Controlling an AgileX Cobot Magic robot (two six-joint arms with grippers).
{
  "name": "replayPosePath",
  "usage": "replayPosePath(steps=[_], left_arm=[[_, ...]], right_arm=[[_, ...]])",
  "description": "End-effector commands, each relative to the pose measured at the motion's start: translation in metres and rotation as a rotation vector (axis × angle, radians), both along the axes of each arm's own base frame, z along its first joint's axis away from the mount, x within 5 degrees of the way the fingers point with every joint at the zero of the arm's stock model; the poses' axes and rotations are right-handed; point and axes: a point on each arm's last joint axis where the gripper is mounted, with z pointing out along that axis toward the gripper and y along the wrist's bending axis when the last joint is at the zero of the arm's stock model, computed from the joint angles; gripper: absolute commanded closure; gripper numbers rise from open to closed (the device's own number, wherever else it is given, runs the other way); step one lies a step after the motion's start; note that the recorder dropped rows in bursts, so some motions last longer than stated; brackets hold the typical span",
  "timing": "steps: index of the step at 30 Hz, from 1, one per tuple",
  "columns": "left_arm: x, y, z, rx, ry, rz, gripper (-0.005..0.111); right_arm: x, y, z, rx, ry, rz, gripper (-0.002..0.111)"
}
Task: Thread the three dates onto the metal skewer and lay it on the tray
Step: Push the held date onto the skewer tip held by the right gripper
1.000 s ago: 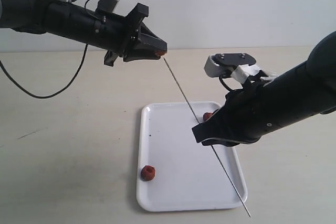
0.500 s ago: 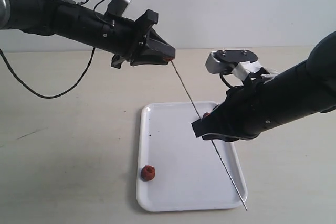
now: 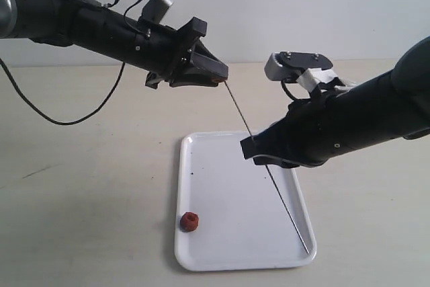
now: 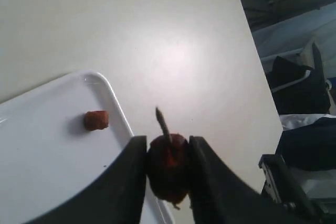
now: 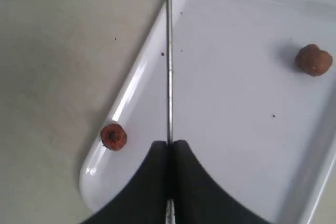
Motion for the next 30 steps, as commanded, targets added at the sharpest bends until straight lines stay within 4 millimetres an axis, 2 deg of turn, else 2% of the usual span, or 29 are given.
replayPosePath(steps=[1, 8, 17, 19, 24, 30], left_arm=[[-0.013, -0.017, 0.005, -0.003, -0.018, -0.065, 0.079], [-0.027, -0.037, 0.005, -0.001, -0.037, -0.132, 0.079], [-0.031, -0.043, 0.005, -0.004, -0.038, -0.145, 0.078], [-0.031, -0.043, 0.005, -0.006, -0.037, -0.144, 0.074], [-0.031, -0.043, 0.006, -0.009, -0.05, -0.149, 0.049], [-0.031, -0.043, 0.006, -0.007, -0.104, -0.178, 0.047]], right_arm=[[0.013, 0.001, 0.015, 0.028, -0.061, -0.043, 0.108], [0.019, 0.0, 0.021, 0.031, -0.104, -0.076, 0.108], [0.026, -0.005, 0.023, 0.005, -0.169, -0.135, 0.108], [0.026, -0.005, 0.023, 0.005, -0.169, -0.135, 0.108], [0.026, -0.005, 0.023, 0.004, -0.169, -0.133, 0.108], [0.026, -0.006, 0.023, -0.011, -0.183, -0.131, 0.108]])
